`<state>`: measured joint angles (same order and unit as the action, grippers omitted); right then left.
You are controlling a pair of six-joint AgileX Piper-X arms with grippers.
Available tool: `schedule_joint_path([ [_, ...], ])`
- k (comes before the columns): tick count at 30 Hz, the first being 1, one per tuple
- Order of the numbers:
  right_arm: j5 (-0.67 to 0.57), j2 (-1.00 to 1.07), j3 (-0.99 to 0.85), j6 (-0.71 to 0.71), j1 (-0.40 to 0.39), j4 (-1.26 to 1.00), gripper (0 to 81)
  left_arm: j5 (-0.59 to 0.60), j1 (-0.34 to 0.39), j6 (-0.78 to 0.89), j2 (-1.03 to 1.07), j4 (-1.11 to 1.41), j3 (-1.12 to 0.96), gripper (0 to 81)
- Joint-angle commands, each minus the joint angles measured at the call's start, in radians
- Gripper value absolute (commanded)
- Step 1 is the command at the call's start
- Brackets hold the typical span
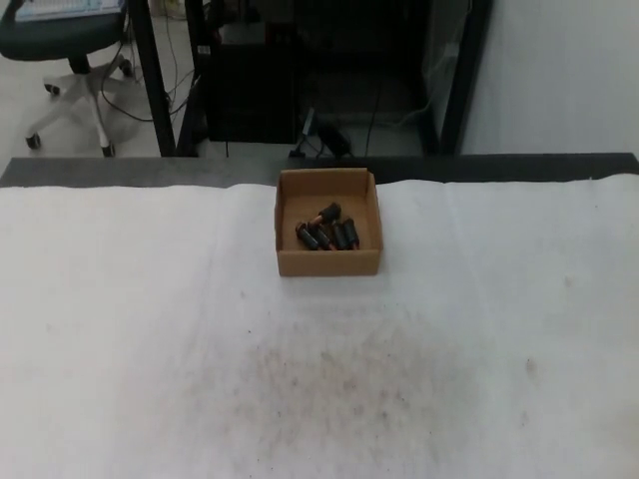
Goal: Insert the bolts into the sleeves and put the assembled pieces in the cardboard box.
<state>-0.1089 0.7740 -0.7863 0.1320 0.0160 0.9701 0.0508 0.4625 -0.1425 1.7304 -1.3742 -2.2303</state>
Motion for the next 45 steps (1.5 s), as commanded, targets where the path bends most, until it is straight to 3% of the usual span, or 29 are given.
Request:
schedule_joint_path([
  [1,-0.01,-0.11,0.147,0.028,-0.09,-0.016,0.8,-0.063,0.007,-0.01,-0.269,0.006,0.255,0.3],
  [7,0.057,-0.29,0.24,0.025,-0.127,0.015,0.8,-0.17,0.007,0.064,-0.739,0.214,0.815,0.3],
  [12,0.057,-0.419,0.275,0.025,-0.122,-0.006,0.8,-0.177,0.007,0.244,-1.154,0.489,1.348,0.3],
  [18,0.041,-0.476,0.344,0.017,-0.122,-0.093,0.8,-0.177,0.007,0.259,-1.571,0.642,1.822,0.3],
  [21,0.027,-0.476,0.375,0.017,-0.122,-0.131,0.8,-0.177,0.007,0.259,-1.711,0.678,1.942,0.3],
  [25,0.022,-0.473,0.444,-0.08,-0.122,-0.204,0.8,-0.257,0.007,0.255,-1.73,0.817,2.034,0.3],
  [32,0.034,-0.471,0.559,-0.049,-0.122,-0.332,0.8,-0.211,0.007,0.304,-1.708,0.855,2.175,0.3],
  [35,0.109,-0.471,0.561,-0.049,-0.122,-0.36,0.8,-0.129,0.007,0.41,-1.709,0.855,2.23,0.3],
  [37,0.19,-0.471,0.561,-0.091,-0.122,-0.37,0.8,-0.076,0.007,0.482,-1.709,0.842,2.23,0.3],
  [42,0.178,-0.471,0.564,-0.267,-0.122,-0.369,0.8,-0.051,0.007,0.48,-1.708,0.802,2.23,0.3],
  [45,0.178,-0.471,0.591,-0.271,-0.122,-0.371,0.8,-0.091,0.007,0.472,-1.708,0.76,2.23,0.3],
])
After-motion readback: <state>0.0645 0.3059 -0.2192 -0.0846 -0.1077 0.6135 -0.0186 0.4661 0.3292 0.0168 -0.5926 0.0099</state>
